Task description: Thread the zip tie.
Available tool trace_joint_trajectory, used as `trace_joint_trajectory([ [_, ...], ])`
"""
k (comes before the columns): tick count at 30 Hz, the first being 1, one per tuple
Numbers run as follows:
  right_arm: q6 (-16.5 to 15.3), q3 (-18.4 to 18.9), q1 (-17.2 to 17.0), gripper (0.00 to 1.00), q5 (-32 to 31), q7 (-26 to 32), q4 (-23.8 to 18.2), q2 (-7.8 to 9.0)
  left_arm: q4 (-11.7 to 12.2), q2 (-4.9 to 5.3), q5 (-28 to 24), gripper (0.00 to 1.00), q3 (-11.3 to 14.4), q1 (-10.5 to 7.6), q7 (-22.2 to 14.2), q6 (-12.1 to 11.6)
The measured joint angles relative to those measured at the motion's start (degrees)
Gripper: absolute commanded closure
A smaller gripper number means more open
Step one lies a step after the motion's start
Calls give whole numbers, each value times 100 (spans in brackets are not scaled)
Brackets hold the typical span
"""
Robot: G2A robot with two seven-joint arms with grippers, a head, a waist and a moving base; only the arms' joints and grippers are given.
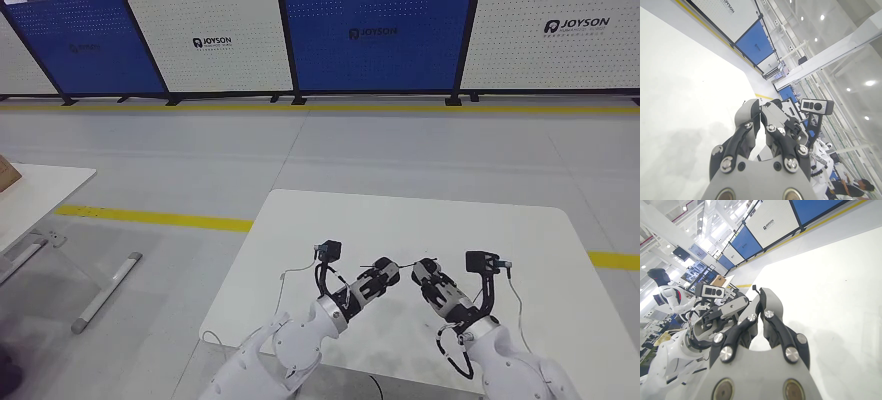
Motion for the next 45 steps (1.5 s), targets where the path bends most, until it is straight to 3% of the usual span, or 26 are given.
trace_joint_trajectory([
  [2,44,8,12,100,9,-6,11,-3,-18,-2,-25,66,-16,14,56,14],
  [7,114,64,36,100,32,-5,39,-4,-69,4,-138,73,-125,63,137,19],
  [10,123,77,43,100,28,8,40,-3,-76,12,-165,96,-186,87,136,21],
  [28,209,9,113,100,-61,23,12,-20,-86,21,-6,100,-153,58,-20,93],
  [29,215,6,115,96,-61,30,15,-21,-89,21,-14,100,-157,54,-22,95],
  [30,220,1,119,64,-59,53,18,-21,-91,20,-28,100,-163,51,-21,97],
  [31,216,-7,129,51,-55,102,22,-21,-94,19,-55,100,-172,48,-7,101],
  [32,208,-8,136,0,-53,136,26,-20,-96,16,-86,100,-181,48,18,106],
  [40,133,24,68,0,-152,171,-3,-5,-97,-15,-366,100,-256,48,332,174],
  [45,286,76,37,0,-312,234,57,7,-108,-23,-543,100,-309,94,394,125],
])
